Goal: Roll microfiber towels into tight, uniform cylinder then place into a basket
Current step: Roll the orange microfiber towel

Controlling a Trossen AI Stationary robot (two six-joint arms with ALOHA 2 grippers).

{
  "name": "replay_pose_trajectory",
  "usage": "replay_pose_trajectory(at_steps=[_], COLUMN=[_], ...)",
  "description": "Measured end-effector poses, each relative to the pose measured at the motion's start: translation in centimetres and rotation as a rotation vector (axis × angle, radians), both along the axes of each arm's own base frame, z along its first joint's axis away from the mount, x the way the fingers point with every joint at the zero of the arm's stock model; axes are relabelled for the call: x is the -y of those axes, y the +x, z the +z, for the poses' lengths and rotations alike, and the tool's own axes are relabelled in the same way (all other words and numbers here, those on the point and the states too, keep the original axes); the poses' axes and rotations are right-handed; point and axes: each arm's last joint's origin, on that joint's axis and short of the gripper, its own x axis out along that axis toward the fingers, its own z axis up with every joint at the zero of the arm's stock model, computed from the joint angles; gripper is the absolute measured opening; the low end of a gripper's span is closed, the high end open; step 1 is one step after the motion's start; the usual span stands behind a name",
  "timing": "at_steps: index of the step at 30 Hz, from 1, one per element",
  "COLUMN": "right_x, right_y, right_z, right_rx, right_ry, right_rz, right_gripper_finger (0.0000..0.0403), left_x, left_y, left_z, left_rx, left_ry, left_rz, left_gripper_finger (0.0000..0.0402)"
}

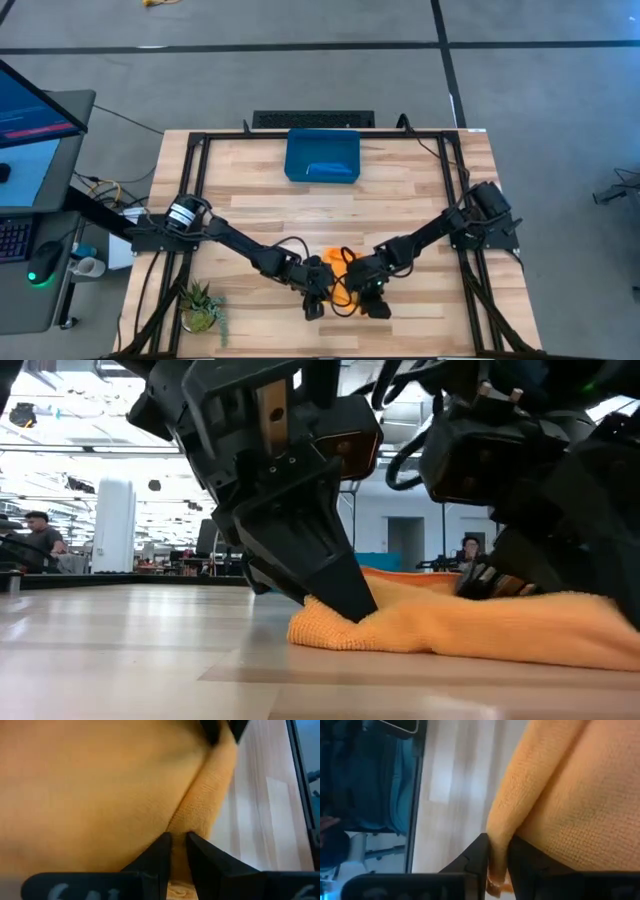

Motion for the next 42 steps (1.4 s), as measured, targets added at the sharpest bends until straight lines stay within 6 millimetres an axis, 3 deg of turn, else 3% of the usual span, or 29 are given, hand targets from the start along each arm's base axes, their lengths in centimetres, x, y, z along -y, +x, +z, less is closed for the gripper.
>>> replay_pose_trajectory(at_steps=[7,15,21,25,29,34,42], right_x=[1.1,1.5,-0.6,-3.0,-5.5,-7.8,-7.4], right_y=[-1.9,-3.7,-6.7,-9.1,-11.0,-11.8,-9.7], right_z=[1.5,5.6,9.7,11.1,10.4,7.7,4.2], right_rx=[-0.118,-0.066,0.109,0.307,0.452,0.482,0.413], right_ry=[-0.082,-0.176,-0.292,-0.469,-0.65,-0.749,-0.831], right_rz=[0.028,0.003,-0.035,-0.083,-0.1,-0.017,-0.034], right_gripper_finger=[0.0082,0.0079,0.0079,0.0079,0.0079,0.0079,0.0079], left_x=[0.1,-0.2,-0.9,-1.1,-1.2,-1.3,-1.4], left_y=[0.0,0.2,0.4,0.5,0.6,1.0,1.2], left_z=[0.0,0.0,0.0,0.0,0.0,0.3,0.3], left_rx=[-0.024,-0.037,-0.042,-0.033,-0.023,0.046,0.065], left_ry=[-0.075,-0.111,-0.129,-0.113,-0.111,-0.103,-0.1], left_rz=[0.034,0.093,0.189,0.216,0.238,0.262,0.253], left_gripper_finger=[0.0061,0.0061,0.0061,0.0061,0.0061,0.0061,0.0061])
